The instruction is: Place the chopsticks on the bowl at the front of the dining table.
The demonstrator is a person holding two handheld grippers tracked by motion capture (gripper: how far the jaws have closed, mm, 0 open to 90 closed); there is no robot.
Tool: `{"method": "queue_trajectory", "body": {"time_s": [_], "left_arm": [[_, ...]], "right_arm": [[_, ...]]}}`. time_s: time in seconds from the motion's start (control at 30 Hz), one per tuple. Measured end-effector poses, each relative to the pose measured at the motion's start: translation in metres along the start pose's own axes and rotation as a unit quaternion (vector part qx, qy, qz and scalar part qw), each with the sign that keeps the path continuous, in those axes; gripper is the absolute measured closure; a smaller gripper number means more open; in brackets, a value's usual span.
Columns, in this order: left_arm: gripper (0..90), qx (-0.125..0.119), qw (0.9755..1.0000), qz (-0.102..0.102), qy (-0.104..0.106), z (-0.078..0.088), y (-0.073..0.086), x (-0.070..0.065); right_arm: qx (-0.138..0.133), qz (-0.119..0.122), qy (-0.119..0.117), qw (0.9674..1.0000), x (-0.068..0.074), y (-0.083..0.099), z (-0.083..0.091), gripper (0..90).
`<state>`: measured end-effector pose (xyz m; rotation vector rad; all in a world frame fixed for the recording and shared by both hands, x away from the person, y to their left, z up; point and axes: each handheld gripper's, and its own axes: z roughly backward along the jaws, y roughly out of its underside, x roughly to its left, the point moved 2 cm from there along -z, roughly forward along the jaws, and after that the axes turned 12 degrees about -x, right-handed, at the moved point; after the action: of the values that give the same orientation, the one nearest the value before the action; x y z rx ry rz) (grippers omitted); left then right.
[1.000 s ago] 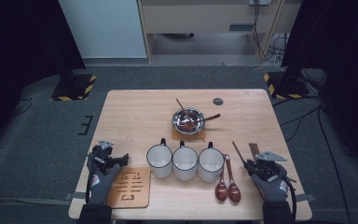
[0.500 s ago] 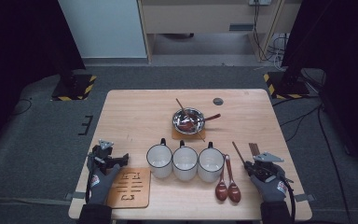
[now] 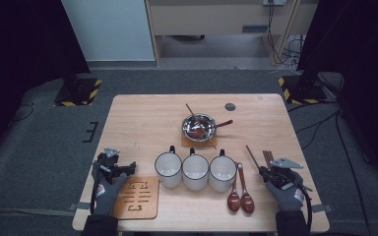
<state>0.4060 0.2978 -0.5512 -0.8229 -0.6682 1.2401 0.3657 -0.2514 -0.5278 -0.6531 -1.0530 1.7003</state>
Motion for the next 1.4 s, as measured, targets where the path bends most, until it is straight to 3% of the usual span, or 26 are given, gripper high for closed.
{"method": "queue_trajectory", "body": {"time_s": [0.43, 0.8, 1.4], "left_arm": [[0.2, 0.0, 1.0, 0.0, 0.0, 0.0, 0.0, 0.0], [0.2, 0.0, 1.0, 0.0, 0.0, 0.0, 0.0, 0.0], [0.2, 0.0, 1.0, 0.0, 0.0, 0.0, 0.0, 0.0]], "right_arm": [[-0.048, -0.016, 0.011, 0.9986, -0.011, -0.03, 0.013, 84.8], [-0.091, -0.02, 0.013, 0.9956, -0.013, -0.063, 0.02, 84.8], [-0.135, -0.016, 0.012, 0.9907, -0.008, -0.111, 0.022, 84.8]]}}
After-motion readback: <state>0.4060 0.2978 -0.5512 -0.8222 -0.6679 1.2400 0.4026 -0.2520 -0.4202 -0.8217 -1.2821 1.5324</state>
